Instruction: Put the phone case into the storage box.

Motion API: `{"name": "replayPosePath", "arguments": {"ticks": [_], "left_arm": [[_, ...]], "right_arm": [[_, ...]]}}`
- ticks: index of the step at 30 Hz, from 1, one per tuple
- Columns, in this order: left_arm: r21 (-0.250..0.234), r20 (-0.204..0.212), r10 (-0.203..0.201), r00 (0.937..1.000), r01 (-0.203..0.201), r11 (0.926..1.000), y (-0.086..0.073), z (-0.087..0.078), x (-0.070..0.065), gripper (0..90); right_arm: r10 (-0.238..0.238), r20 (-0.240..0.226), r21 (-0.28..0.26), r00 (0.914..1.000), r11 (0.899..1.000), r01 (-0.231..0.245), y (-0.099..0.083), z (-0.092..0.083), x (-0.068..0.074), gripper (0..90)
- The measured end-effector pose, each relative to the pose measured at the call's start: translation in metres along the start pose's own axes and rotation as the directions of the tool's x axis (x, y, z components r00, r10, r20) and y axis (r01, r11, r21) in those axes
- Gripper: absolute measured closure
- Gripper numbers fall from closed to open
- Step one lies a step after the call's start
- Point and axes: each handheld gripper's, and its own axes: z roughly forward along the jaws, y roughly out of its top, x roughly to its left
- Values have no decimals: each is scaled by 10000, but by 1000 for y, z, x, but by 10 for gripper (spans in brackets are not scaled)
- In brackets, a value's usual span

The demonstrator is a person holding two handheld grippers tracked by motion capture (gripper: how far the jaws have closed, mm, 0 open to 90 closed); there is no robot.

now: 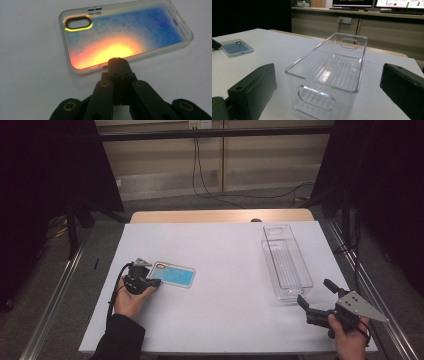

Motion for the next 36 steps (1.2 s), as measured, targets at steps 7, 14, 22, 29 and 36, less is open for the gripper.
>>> {"name": "replayPosePath", "arguments": {"ticks": [7,14,22,29,36], "left_arm": [[122,-350,187,9992,-182,9998,7,4,1,900],[-16,-264,-82,9996,81,10000,11,8,6,900],[-103,-354,-131,9993,127,9999,13,10,9,900],[-31,-754,-52,9971,50,10000,21,15,10,900],[-130,-787,-151,9968,142,9998,23,17,13,900]], "right_arm": [[5,-5,-5,10000,10000,-5,0,0,0,0],[11,-5,14,10000,10000,-11,0,0,0,0],[-2,-2,16,10000,10000,2,0,0,0,0],[7,-4,16,10000,10000,-7,0,0,0,0],[9,-9,20,10000,10000,-9,0,0,0,0]]}}
